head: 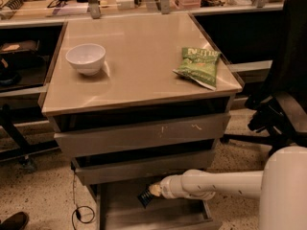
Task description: Place rxbar blueberry into bottom drawer
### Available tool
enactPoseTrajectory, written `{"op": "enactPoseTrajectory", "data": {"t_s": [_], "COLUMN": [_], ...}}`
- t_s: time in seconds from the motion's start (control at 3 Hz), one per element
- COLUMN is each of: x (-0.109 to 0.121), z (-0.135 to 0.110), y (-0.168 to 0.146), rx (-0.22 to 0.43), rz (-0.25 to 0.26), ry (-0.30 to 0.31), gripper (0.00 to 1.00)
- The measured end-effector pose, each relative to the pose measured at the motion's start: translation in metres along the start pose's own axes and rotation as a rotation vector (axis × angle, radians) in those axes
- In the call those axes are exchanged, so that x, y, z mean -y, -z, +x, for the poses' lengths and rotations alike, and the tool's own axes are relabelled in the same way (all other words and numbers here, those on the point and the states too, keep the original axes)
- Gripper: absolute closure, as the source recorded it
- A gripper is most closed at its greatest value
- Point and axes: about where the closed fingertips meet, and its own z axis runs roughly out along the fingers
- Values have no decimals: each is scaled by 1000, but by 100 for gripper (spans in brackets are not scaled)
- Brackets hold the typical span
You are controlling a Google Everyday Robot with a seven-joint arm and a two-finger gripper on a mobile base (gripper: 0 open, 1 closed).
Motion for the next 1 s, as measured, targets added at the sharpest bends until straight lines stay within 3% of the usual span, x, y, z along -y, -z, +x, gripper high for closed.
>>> {"op": "enactPoseTrajectory", "data": {"t_s": [0.33, 0.67, 1.0], "x": [17, 31, 30], "z": [11, 26, 28], "y": [-20, -45, -51], "rx": [52, 59, 58], "rz": [8, -1, -14], "ry": [-81, -151, -159], "gripper": [100, 100, 100]}}
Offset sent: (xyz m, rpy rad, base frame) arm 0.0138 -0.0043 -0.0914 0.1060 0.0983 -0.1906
